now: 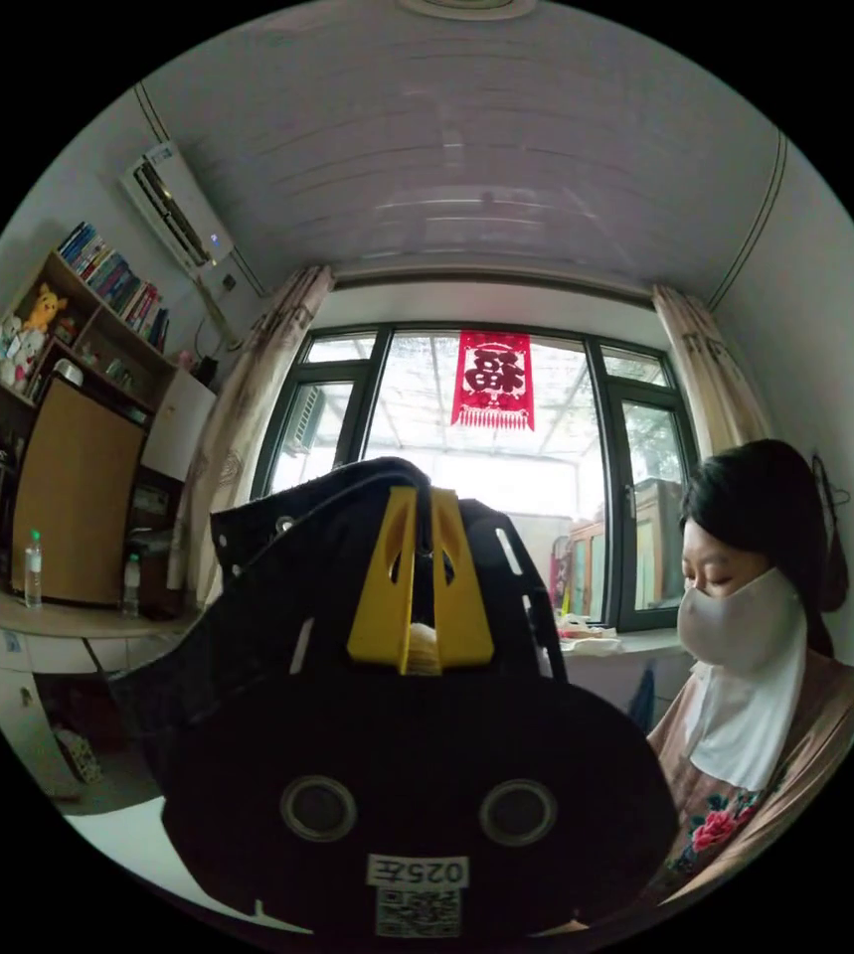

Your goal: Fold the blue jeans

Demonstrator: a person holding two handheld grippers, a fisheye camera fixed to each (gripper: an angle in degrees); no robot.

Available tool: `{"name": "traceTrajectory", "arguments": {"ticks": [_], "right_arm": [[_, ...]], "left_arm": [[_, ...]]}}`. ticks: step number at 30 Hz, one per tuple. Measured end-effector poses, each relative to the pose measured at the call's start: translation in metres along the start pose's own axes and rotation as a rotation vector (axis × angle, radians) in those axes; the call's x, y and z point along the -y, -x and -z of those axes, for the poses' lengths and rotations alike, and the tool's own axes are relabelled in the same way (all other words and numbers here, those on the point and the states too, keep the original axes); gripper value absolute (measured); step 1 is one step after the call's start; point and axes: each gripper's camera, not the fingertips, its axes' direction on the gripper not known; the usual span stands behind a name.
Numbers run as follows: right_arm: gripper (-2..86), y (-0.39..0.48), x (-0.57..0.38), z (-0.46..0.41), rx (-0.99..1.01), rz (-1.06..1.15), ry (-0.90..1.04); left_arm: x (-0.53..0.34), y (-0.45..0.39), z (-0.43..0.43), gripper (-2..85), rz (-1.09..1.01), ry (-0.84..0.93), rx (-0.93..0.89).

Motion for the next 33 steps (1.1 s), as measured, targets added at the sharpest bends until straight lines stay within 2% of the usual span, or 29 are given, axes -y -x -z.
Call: {"name": "traceTrajectory", "arguments": {"ticks": [3, 4, 5, 7, 9, 12, 14, 16, 17, 19, 21, 23, 25, 26, 28, 30, 33], "right_arm": [[15.7, -0.009, 0.007, -0.027, -0.171, 0.031, 0.124], [15.4, -0.014, 0.009, -0.033, -0.173, 0.045, 0.192], [14.9, -0.018, 0.010, -0.034, -0.140, 0.037, 0.225], [12.2, -0.040, 0.009, -0.036, 0.081, -0.062, 0.276], [4.1, -0.052, 0.005, -0.032, 0.183, -0.060, 0.257], [1.6, -0.071, 0.022, -0.012, 0.292, -0.063, 0.253], [0.9, -0.078, 0.053, 0.016, 0.187, -0.022, 0.193], [0.4, -0.068, 0.115, 0.061, -0.036, 0.104, 0.076], [0.3, -0.063, 0.132, 0.070, -0.101, 0.145, 0.053], [0.2, -0.047, 0.200, 0.083, -0.361, 0.298, 0.041], [0.2, -0.053, 0.251, 0.073, -0.451, 0.326, 0.058], [0.3, -0.074, 0.295, 0.048, -0.404, 0.295, 0.098], [0.9, -0.118, 0.333, -0.013, -0.184, 0.184, 0.200], [1.1, -0.130, 0.337, -0.032, -0.114, 0.148, 0.228], [2.3, -0.173, 0.327, -0.114, 0.181, 0.003, 0.353], [2.7, -0.189, 0.300, -0.162, 0.322, -0.078, 0.426], [3.1, -0.186, 0.249, -0.172, 0.366, -0.097, 0.258]], "left_arm": [[0.008, 0.002, 0.019, -1.1, 0.005, 0.003, -0.010], [0.012, 0.003, 0.030, -1.1, 0.008, 0.000, -0.007], [0.014, 0.003, 0.035, -1.1, 0.005, 0.001, 0.000], [0.021, 0.002, 0.055, -1.0, -0.013, 0.002, 0.026], [0.025, 0.006, 0.069, -1.0, -0.008, 0.002, 0.042], [0.032, 0.033, 0.101, -1.0, 0.069, -0.014, 0.102], [0.039, 0.059, 0.125, -1.1, 0.105, -0.017, 0.153], [0.047, 0.085, 0.164, -1.1, 0.152, -0.051, 0.129], [0.047, 0.086, 0.175, -1.2, 0.151, -0.063, 0.113], [0.037, 0.070, 0.223, -1.2, 0.146, -0.081, 0.077], [0.014, 0.043, 0.262, -1.2, 0.143, -0.066, 0.134], [-0.026, 0.021, 0.301, -1.3, 0.206, -0.056, 0.239], [-0.100, 0.009, 0.348, -1.4, 0.356, -0.065, 0.345], [-0.119, 0.009, 0.358, -1.5, 0.394, -0.066, 0.364], [-0.190, 0.005, 0.390, -1.6, 0.537, -0.046, 0.495], [-0.226, -0.001, 0.403, -1.6, 0.604, 0.034, 0.636], [-0.250, -0.016, 0.412, -1.6, 0.584, 0.047, 0.691]]}}
